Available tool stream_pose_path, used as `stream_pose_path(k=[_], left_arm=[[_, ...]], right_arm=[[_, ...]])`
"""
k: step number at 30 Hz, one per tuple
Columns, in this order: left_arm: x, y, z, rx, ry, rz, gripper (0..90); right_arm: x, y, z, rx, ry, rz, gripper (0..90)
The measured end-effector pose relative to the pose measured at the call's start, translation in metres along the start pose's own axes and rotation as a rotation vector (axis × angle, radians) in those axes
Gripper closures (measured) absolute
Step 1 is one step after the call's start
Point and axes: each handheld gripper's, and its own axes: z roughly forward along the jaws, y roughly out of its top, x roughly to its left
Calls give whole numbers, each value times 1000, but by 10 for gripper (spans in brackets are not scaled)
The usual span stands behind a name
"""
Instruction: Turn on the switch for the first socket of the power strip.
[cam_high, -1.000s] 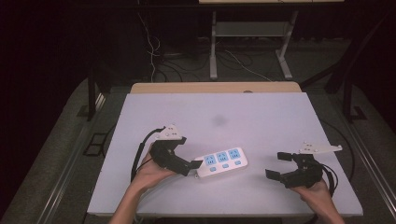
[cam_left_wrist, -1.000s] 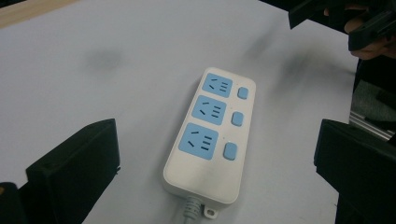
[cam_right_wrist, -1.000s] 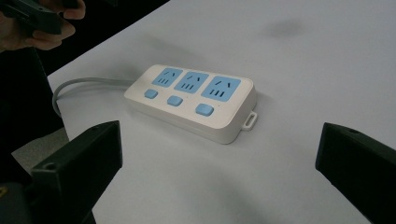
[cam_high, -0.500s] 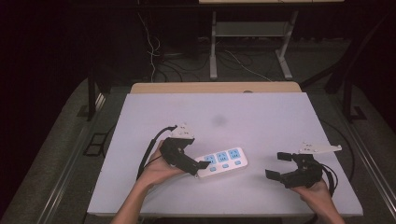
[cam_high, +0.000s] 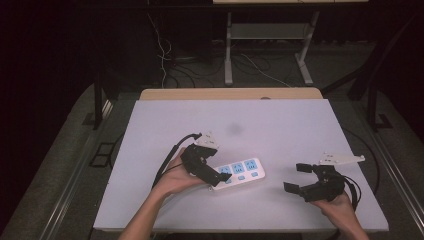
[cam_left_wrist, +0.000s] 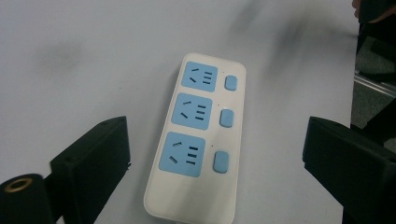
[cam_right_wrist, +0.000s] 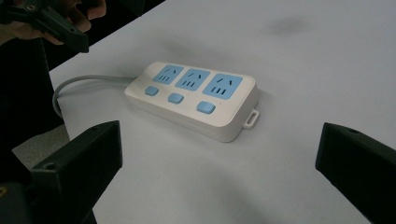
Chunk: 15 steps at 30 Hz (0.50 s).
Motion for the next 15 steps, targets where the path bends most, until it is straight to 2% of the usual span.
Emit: stream_pose_path(k=[9,13,15], left_arm=[[1,9,7,47,-26,48,243],[1,11,11,60,-33,57,343],[1,11,13,71,-40,75,414]], right_arm=[[0,0,1,4,0,-1,3],[0,0,1,6,-1,-1,3],[0,0,1,6,0,-2,3]])
